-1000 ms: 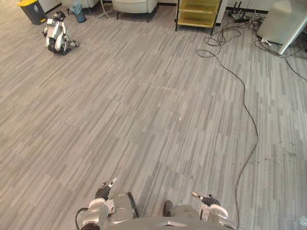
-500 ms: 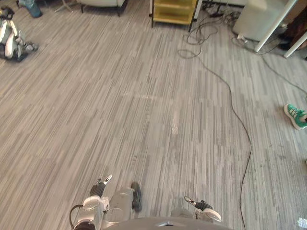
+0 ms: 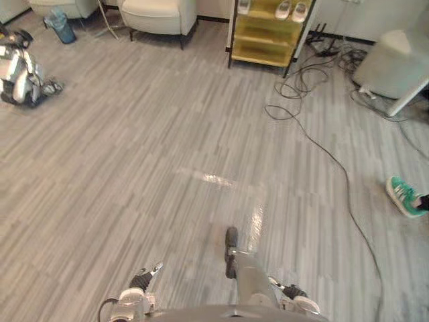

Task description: Pick up cushions and gather them together orderly.

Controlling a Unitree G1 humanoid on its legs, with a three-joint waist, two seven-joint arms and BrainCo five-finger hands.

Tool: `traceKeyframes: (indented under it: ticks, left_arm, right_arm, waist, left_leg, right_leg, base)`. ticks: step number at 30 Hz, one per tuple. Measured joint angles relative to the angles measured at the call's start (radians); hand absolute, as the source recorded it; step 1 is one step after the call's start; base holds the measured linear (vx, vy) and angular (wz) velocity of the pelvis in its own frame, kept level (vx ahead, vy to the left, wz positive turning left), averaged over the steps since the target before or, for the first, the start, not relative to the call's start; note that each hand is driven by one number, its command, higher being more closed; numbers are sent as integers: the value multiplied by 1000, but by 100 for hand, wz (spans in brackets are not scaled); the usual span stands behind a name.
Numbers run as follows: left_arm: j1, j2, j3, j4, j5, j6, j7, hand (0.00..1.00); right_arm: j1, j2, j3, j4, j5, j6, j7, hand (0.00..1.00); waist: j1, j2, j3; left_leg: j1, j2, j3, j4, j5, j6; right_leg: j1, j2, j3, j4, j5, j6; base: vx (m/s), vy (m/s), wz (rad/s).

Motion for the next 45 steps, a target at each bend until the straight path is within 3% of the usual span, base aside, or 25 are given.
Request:
traceKeyframes:
  ticks: [2, 4, 6, 8, 11, 13, 14, 16, 17, 18, 19, 21, 22, 23, 27, 29, 32, 34, 35, 36, 37, 38, 39, 42, 45]
  left_arm:
    - [-2, -10, 22, -5, 0, 0, -1, 0]
    - [-3, -8, 24, -32, -2, -6, -5, 0]
    - [-2, -4, 21, -51, -2, -9, -8, 0]
    - [-2, -7, 19, -70, -3, -13, -13, 0]
    - [-9, -8, 16, -88, -3, -13, -21, 0]
    - [-10, -8, -2, -92, -3, -18, -21, 0]
    - [-9, -11, -2, -93, -4, -21, -21, 0]
    - [-12, -16, -2, -95, -25, -25, -22, 0]
    - [-13, -6, -2, -95, -35, -27, -22, 0]
    - [-15, 2, 0, -96, -42, -29, -22, 0]
    - [-17, 15, 1, -97, -42, -31, -23, 0]
    - [-22, 43, 0, -96, -42, -31, -23, 0]
    - [-24, 47, -1, -94, -41, -31, -23, 0]
    - [-24, 48, -2, -88, -41, -30, -22, 0]
    - [-24, 67, -24, -55, -40, -21, -21, 0]
    - [-16, 85, -55, -40, -36, -17, -21, 0]
    - [-7, 96, -81, -13, -36, -10, -20, 0]
    - [-7, 95, -90, -13, -36, -9, -20, 0]
    - [-7, 99, -98, -11, -34, -10, -20, 0]
    - [-7, 106, -101, -11, -29, -10, -22, 0]
    - [-8, 126, -106, -11, -19, -11, -22, 0]
    - [-13, 124, -104, -4, -18, -10, -18, 0]
    - [-4, 106, -104, 2, -8, -11, -20, 0]
    - [-1, 71, -93, 13, 10, -11, -21, 0]
    - [-1, 68, -77, 21, 11, -11, -21, 0]
  right_arm:
    - [3, -3, 13, -1, -2, 0, 0, 0]
    - [13, 0, 13, -1, 3, -1, -11, 0]
    - [14, 2, 15, -1, 5, -2, -12, 0]
    - [6, 2, 13, -1, 7, -4, -13, 0]
    - [-17, 4, 1, -2, 15, -6, -14, 0]
    - [-17, 10, -6, -5, 15, -10, -15, 0]
    - [-14, 5, -7, -5, 16, -11, -16, 0]
    - [-10, -6, 2, -1, 16, -10, -19, 0]
    - [-11, -6, 13, -1, 13, -10, -20, 0]
    - [-10, 3, 13, 0, 13, -9, -20, 0]
    - [-12, 17, 15, 1, 13, -9, -19, 0]
    - [-11, 46, 15, 1, 11, -8, -19, 0]
    - [-11, 51, 14, 1, 10, -6, -17, 0]
    - [-11, 50, 12, 0, 6, -6, -12, 0]
    - [-12, 53, 2, -1, 3, -5, -9, 0]
    - [-12, 49, 4, -1, 2, -6, -9, 0]
    - [-17, 48, 2, -2, 2, -7, -9, 0]
    - [-25, 47, 1, -4, 2, -7, -9, 0]
    - [-27, 49, 1, -2, 2, -6, -11, 0]
    - [-25, 52, 1, 0, 1, -4, -11, 0]
    - [-15, 67, -11, 4, 3, -1, -10, 0]
    - [-15, 69, -32, 9, 2, -1, -10, 0]
    - [-9, 56, -42, 11, 2, -3, -11, 0]
    - [-11, 27, -52, 30, 2, -1, -11, 0]
    - [7, 29, -84, 38, 3, 3, -13, 0]
  waist:
    - [0, 12, 5]
    - [15, -1, 22]
    - [23, -18, 30]
    - [32, -24, 35]
    - [50, -24, 39]
    - [57, -24, 43]
    - [63, -13, 42]
    - [79, 5, 43]
    - [88, -11, 41]
    - [90, -23, 36]
    - [90, -50, 32]
    - [89, -99, 19]
    - [94, -106, 16]
    - [96, -103, 12]
    - [100, -111, 4]
    - [96, -101, -7]
    - [84, -83, -22]
    - [72, -75, -20]
    - [66, -79, -22]
    - [66, -94, -26]
    - [70, -145, -29]
    - [71, -135, -29]
    - [69, -103, -41]
    - [61, -56, -54]
    - [63, -64, -55]
  left_leg:
    - [-119, 57, -2, 286, 195, -30]
    - [-217, 157, 108, 556, 117, 10]
    - [-265, 170, 148, 592, 71, 16]
    - [-356, 153, 192, 516, 6, 5]
    - [-439, 75, 206, 179, -36, -9]
    - [-451, -27, 138, -208, 43, -14]
    - [-465, -40, 101, -331, 97, -35]
    - [-498, -25, 66, -344, 174, -53]
    - [-485, -37, 74, -324, 255, -20]
    - [-478, -53, 82, -317, 269, -5]
    - [-477, -71, 97, -305, 262, 8]
    - [-493, -110, 125, -240, 212, 77]
    - [-490, -118, 142, -216, 175, 90]
    - [-474, -124, 158, -207, 145, 100]
    - [-354, -153, 197, -252, 104, 141]
    - [-261, -163, 200, -313, 97, 148]
    - [-181, -144, 179, -353, 98, 148]
    - [-157, -115, 152, -352, 99, 143]
    - [-149, -108, 141, -353, 101, 129]
    - [-141, -118, 136, -356, 101, 112]
    - [-108, -151, 117, -374, 84, 82]
    - [-83, -146, 111, -390, 78, 73]
    - [-82, -117, 113, -405, 83, 62]
    - [-82, -85, 114, -420, 71, 43]
    - [-48, -58, 113, -435, 58, 24]
  right_leg:
    - [79, 40, -1, -17, -55, -26]
    - [241, 79, 7, -75, -102, -53]
    - [322, 83, 18, -116, -123, -50]
    - [427, 82, 39, -180, -127, -31]
    - [509, 61, 88, -243, -135, -16]
    - [558, 22, 129, -270, -167, 16]
    - [571, 21, 147, -279, -189, 16]
    - [593, 29, 188, -279, -231, 46]
    - [611, 11, 226, -268, -266, 58]
    - [611, -10, 239, -256, -286, 62]
    - [610, -32, 252, -241, -305, 61]
    - [604, -78, 267, -210, -307, 74]
    - [584, -90, 287, -160, -306, 76]
    - [545, -97, 309, -61, -306, 81]
    - [418, -135, 293, 296, -311, 186]
    - [382, -156, 169, 383, -358, 180]
    - [340, -158, -25, 318, -411, 146]
    - [305, -123, -60, 187, -398, 134]
    - [298, -111, -52, 98, -351, 125]
    - [301, -108, -49, 26, -275, 116]
    - [287, -134, -30, -31, -93, 105]
    - [298, -135, -32, -11, -115, 109]
    - [318, -108, -33, -44, -106, 100]
    - [369, -53, -49, -176, -65, 96]
    - [446, -8, -49, -283, -29, 88]
  base:
    - [678, -201, -14]
    - [709, -198, -15]
    - [431, -120, -12]
    - [515, -86, -23]
    - [434, 42, -45]
    - [370, 178, -47]
    - [316, 223, -40]
    - [292, 284, -61]
    - [313, 297, -70]
    - [359, 293, -53]
    - [305, 222, -34]
    - [401, 226, -30]
    - [537, 300, -38]
    - [437, 266, -38]
    - [347, 172, -25]
    - [361, 104, -6]
    - [314, 2, 14]
    - [238, -108, 38]
    - [172, -109, 40]
    - [294, -214, 46]
    - [254, -207, 33]
    - [278, -236, 18]
    - [179, -164, -6]
    - [143, -113, -6]
    - [70, -60, -2]
